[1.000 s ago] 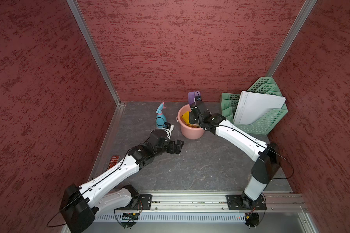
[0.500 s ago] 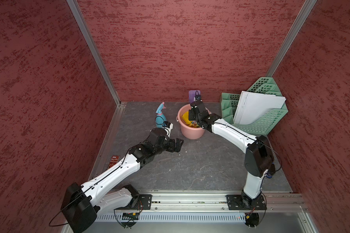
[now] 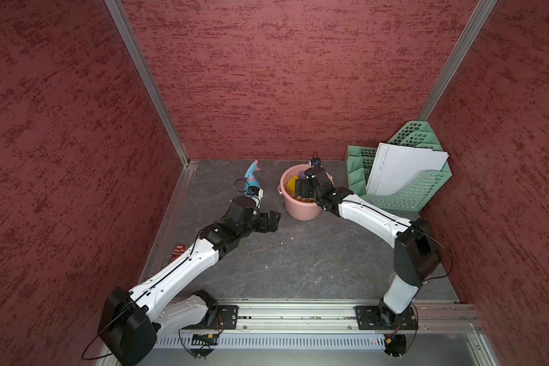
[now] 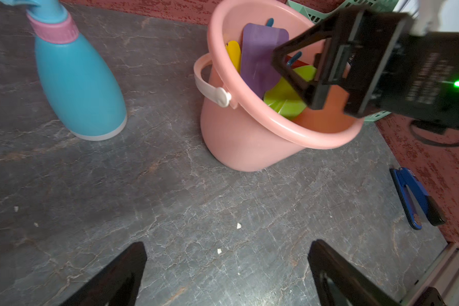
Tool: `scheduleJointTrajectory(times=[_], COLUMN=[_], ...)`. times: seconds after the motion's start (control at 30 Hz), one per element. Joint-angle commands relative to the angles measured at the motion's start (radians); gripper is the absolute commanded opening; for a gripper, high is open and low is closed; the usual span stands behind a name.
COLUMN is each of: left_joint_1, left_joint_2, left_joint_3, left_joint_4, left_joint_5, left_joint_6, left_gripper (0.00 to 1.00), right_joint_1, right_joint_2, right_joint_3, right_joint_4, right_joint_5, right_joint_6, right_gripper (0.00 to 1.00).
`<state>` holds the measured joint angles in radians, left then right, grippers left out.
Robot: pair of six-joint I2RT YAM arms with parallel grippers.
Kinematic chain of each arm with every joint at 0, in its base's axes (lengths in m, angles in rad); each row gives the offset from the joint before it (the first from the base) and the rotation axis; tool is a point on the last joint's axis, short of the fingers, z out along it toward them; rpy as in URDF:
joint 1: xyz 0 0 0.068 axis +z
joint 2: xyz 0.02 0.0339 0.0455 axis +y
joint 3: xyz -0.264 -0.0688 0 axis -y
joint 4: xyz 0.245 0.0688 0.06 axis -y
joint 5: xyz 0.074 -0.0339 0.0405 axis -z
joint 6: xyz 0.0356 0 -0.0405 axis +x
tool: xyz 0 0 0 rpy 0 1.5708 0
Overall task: Organize the gardening tools
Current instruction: Place the gardening tool in the container, then reset both arms
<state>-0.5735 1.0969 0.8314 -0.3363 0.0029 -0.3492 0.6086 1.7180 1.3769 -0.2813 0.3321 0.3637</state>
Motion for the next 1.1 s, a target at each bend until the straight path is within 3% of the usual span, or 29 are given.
scheduleJointTrajectory(times=[0.0,0.4,0.63,0.87,1.07], left_joint_1=[0.034,0.193,0.285,0.378,0.435], left_joint_2=[-0.040,-0.164,-0.196,-0.122,-0.069], left_joint_3=[-0.003,-0.152,-0.254,-0.323,-0.367], left_joint_4=[0.016,0.110,0.233,0.417,0.545], left_joint_5=[-0.046,-0.123,-0.136,-0.108,-0.126], left_joint_6=[0.043,0.158,0.158,0.188,0.257], left_gripper=[1.00,1.00,0.99,0.94,0.97], right_joint_1=[-0.015,-0.075,-0.144,-0.303,-0.369], right_joint_2=[-0.127,-0.574,-0.750,-0.760,-0.530], right_joint_3=[-0.040,-0.368,-0.535,-0.803,-0.908], right_joint_4=[-0.015,-0.132,-0.029,0.325,0.694], right_joint_5=[-0.035,-0.129,-0.002,0.062,0.038], right_joint_6=[-0.028,-0.188,-0.283,-0.339,-0.386], right_gripper=[0.98,0.99,0.98,0.98,0.98])
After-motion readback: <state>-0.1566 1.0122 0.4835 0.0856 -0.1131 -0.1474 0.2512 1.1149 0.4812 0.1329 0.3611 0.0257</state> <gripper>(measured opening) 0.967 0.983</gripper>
